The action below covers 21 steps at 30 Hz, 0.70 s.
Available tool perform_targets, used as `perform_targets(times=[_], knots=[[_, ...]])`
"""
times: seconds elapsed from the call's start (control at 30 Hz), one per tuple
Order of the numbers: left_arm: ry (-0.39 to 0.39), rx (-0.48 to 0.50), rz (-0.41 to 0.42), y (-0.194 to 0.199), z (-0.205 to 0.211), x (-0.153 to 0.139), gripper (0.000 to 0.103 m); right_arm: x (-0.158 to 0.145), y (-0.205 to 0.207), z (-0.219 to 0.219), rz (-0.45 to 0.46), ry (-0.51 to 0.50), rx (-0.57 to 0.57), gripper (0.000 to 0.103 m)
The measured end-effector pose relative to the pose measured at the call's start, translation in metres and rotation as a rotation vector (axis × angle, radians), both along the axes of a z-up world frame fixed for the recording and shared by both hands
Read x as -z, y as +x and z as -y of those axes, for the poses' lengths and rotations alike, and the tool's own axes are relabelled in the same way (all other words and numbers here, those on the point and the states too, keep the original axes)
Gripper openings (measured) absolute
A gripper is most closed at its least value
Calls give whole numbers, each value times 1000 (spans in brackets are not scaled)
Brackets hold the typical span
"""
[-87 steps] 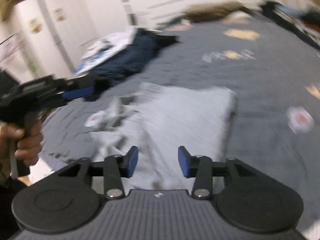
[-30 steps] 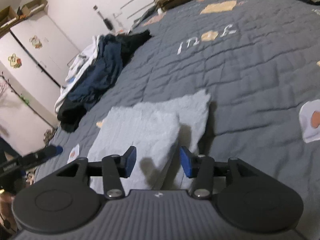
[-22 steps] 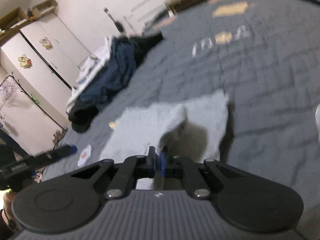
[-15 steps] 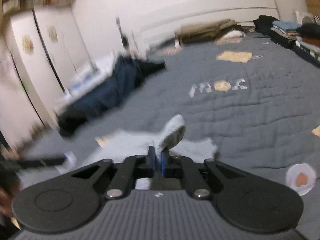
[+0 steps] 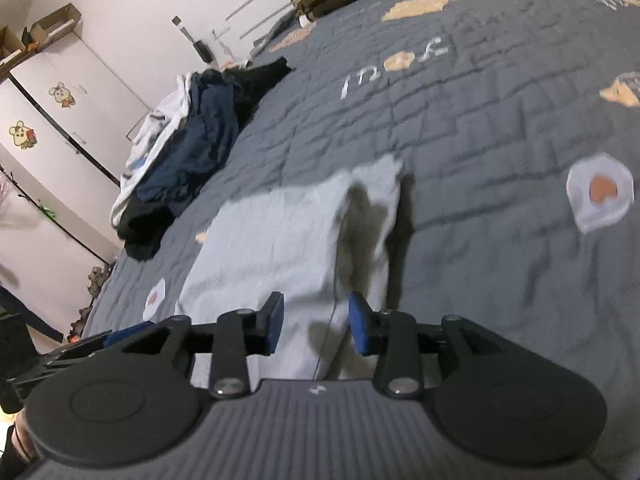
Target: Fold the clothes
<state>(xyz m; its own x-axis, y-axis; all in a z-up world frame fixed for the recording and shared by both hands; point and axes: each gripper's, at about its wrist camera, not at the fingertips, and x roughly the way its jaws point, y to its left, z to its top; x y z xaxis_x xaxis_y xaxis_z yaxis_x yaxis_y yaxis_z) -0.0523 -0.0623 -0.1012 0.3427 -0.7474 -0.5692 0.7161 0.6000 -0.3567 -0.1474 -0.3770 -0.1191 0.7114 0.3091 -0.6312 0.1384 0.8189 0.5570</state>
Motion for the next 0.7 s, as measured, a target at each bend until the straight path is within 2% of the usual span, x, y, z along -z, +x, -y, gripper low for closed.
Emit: perform_targets(times=[0.03,0.1,0.17,0.43,0.7], knots=[[7,16,18,-8,-2,-1,54,2,-4,-4,-6,3,-2,35],[32,61,92,-28,-4,-4,61,6,-10,-11,-16,10,5,35],[72,121,195,-51,-3,-6,65,10,-16,-16,-39,6,15,35],[337,266,477,-109,1,24,65,12,-63,-27,-51,48,138,35],[524,390,741,-139,10,57,64,26,-101,-41,-73,111,267,36]])
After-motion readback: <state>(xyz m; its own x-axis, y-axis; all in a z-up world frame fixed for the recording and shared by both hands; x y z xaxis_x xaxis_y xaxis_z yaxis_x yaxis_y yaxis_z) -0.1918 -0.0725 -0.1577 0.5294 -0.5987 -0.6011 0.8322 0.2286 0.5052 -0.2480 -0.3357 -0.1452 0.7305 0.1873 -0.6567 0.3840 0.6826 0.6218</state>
